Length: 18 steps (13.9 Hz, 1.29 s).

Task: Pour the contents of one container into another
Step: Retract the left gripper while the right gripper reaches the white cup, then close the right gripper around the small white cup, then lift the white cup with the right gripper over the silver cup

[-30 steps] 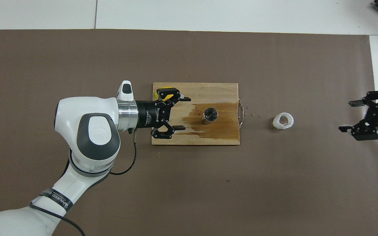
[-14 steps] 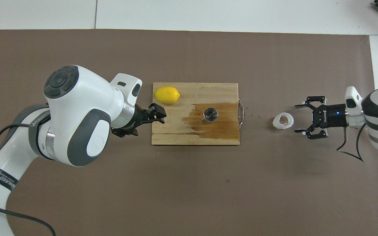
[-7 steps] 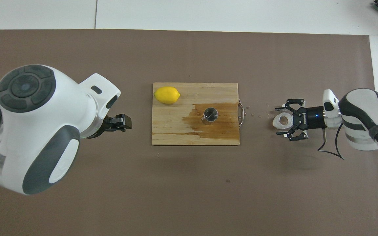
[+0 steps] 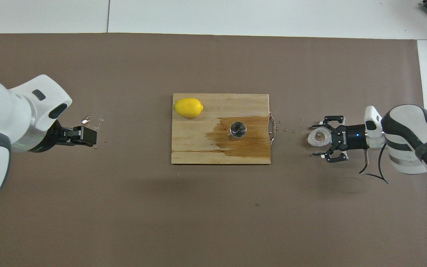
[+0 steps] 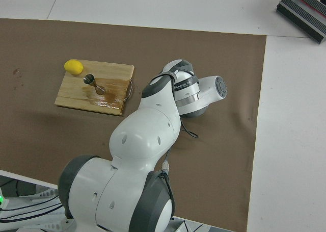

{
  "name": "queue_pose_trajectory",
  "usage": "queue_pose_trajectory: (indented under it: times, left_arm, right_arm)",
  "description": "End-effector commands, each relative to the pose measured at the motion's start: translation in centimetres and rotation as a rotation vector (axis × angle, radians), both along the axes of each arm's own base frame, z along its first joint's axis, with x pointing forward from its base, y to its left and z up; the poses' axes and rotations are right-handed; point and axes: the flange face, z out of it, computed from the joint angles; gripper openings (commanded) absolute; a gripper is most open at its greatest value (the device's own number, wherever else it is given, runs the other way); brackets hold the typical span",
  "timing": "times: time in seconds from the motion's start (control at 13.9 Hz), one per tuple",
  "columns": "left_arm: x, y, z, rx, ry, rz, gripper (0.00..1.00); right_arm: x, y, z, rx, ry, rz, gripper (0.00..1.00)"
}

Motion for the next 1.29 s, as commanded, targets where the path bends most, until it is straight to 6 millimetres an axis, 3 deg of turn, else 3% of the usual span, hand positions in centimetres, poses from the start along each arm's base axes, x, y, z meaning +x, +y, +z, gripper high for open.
queue_pose_trajectory:
  times: [0.0,0.07,0.22,0.29,0.43,0.5,1.01,1.22]
  left_arm:
    - [0.1,4.4,0.8,-0.002,0.003,-0.016,1.00]
    - [0.1,5.1,0.9,-0.004,0.001,-0.028,1.00]
    - [0.2,5.2,0.9,-0.004,-0.007,-0.022,1.00]
    - [0.1,5.1,0.7,-0.004,0.001,-0.025,1.00]
    - [0.0,4.5,0.8,-0.003,0.001,-0.033,1.00]
    - [0.1,4.4,0.8,-0.004,-0.004,-0.034,1.00]
    - [0.3,4.9,0.9,-0.006,-0.016,-0.025,1.00]
    - [0.8,4.7,2.4,-0.018,-0.006,-0.033,1.00]
  right_arm:
    - [-0.5,-0.2,-0.2,0.007,-0.035,0.000,0.22]
    - [-0.2,-0.4,0.0,0.005,-0.042,-0.003,0.16]
    - [0.7,0.1,1.6,-0.010,-0.048,-0.028,0.16]
    - [1.2,0.0,3.3,-0.033,-0.054,-0.066,0.16]
    - [2.2,3.7,7.6,-0.088,-0.066,-0.081,0.16]
    - [2.3,4.2,8.9,-0.127,-0.028,-0.113,0.16]
    - [4.0,16.0,15.3,-0.332,0.071,-0.245,0.16]
    - [3.3,22.0,16.8,-0.445,0.063,-0.233,0.16]
